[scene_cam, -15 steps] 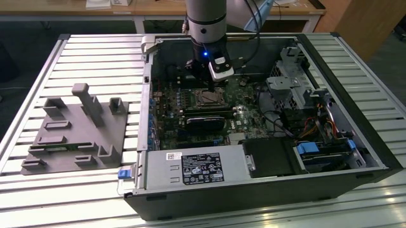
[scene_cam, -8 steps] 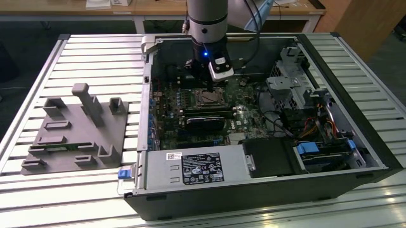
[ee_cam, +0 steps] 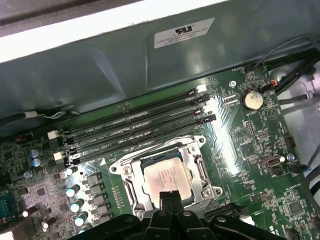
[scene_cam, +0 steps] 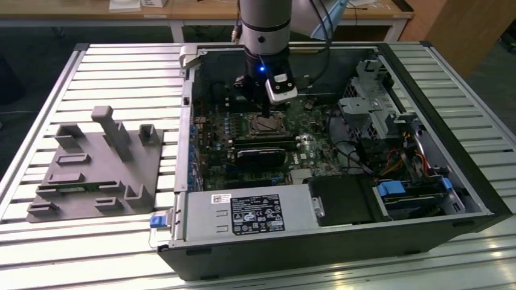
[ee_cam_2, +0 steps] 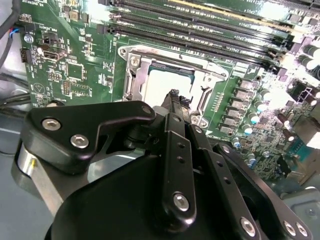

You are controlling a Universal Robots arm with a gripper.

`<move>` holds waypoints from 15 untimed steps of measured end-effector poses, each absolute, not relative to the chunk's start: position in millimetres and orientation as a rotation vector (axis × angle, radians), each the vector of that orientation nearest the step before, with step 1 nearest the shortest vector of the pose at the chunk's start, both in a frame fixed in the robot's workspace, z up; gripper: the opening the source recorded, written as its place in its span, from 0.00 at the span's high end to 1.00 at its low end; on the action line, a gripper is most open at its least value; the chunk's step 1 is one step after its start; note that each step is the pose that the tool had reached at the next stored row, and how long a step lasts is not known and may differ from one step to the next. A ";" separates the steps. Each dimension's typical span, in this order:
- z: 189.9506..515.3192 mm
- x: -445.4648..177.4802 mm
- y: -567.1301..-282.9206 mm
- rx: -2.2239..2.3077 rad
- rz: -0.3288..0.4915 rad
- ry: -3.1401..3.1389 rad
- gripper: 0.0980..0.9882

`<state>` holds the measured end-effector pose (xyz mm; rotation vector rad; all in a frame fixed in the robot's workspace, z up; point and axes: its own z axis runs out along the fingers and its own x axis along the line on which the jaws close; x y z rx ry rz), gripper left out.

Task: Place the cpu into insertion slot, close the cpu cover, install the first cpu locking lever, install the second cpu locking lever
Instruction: 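Install the second cpu locking lever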

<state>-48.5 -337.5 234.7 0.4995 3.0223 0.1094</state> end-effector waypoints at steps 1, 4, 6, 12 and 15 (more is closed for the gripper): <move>234.7 -48.5 -338.8 0.500 0.110 3.022 0.99; 234.7 -48.5 -342.8 0.500 0.109 3.022 0.99; 234.7 -48.5 -344.6 0.500 0.106 3.022 0.99; 234.7 -48.4 -351.7 0.498 0.083 3.020 0.99; 234.7 -48.0 -355.5 0.497 0.065 3.019 0.99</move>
